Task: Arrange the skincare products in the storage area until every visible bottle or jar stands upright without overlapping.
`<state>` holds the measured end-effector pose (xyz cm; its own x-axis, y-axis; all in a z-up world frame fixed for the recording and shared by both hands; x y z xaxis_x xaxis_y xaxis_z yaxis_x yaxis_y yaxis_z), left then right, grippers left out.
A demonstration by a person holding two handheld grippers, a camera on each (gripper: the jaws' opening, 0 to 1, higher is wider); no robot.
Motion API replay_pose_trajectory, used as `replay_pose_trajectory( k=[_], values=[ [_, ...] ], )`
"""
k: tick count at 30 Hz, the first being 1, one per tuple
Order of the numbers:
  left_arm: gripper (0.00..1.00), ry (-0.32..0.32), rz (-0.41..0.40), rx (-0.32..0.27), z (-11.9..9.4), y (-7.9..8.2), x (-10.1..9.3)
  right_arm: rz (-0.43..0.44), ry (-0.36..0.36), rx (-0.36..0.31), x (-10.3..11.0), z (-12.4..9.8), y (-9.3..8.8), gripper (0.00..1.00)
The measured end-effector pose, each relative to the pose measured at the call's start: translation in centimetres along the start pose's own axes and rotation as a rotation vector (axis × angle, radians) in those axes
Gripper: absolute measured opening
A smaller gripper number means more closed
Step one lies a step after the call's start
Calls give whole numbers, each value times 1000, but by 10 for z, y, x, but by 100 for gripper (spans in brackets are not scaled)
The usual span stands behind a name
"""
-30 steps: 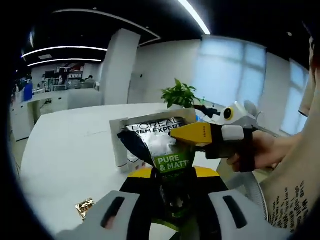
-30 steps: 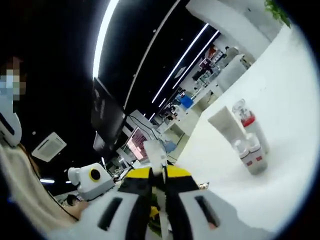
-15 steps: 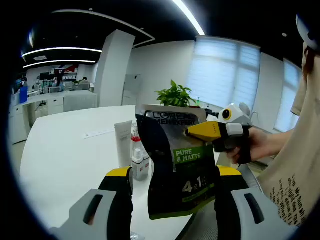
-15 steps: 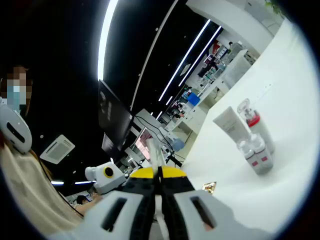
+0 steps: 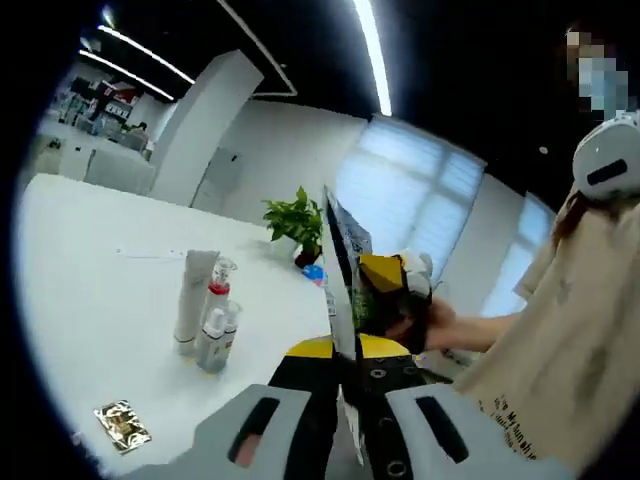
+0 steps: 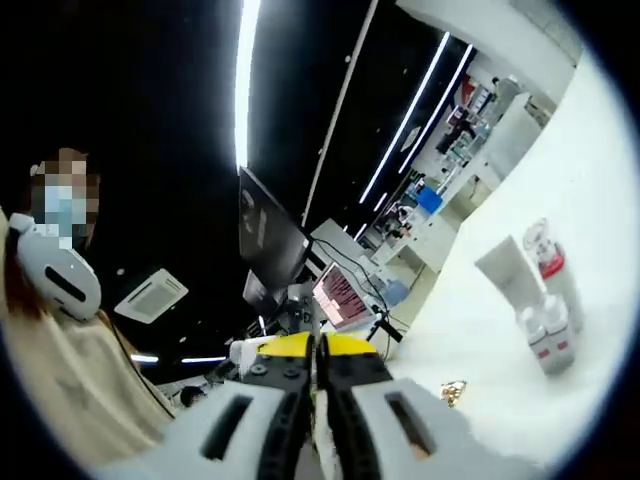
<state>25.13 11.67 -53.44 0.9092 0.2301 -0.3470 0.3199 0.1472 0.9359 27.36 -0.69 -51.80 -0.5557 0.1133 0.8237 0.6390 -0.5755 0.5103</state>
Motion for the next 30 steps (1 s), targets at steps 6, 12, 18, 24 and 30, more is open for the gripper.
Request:
replay_pose_trajectory(
  k=[6, 12, 18, 24, 30],
  values=[
    [0, 15, -70, -129, -4, 10, -3, 44, 4, -34, -2, 7, -11, 23],
    [0, 41, -117, -277, -12, 36, 1, 151, 21, -28, -5, 8, -37, 28],
    [0, 64, -140, -327, -16, 45, 8, 257, 57, -69, -3, 12, -48, 23],
    [0, 121, -226, -318, -21, 36, 21, 295, 133, -99, 7, 12, -40, 2],
    [6, 141, -228, -329, -20, 33, 26, 301, 137, -122, 8, 14, -43, 1]
  ],
)
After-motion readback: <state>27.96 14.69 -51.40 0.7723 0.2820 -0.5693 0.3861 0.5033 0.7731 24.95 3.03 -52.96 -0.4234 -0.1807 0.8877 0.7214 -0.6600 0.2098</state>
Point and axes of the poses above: the point that each gripper's makers call its tool centre point, and the gripper's own axes: z roughly forward along the fingers, x roughly to its left, y roughly out of its top, the point moved 5 cm from there along -z, roughly backward along the fingers, and after that the axes turned 14 degrees about z, right-handed, at the moved point
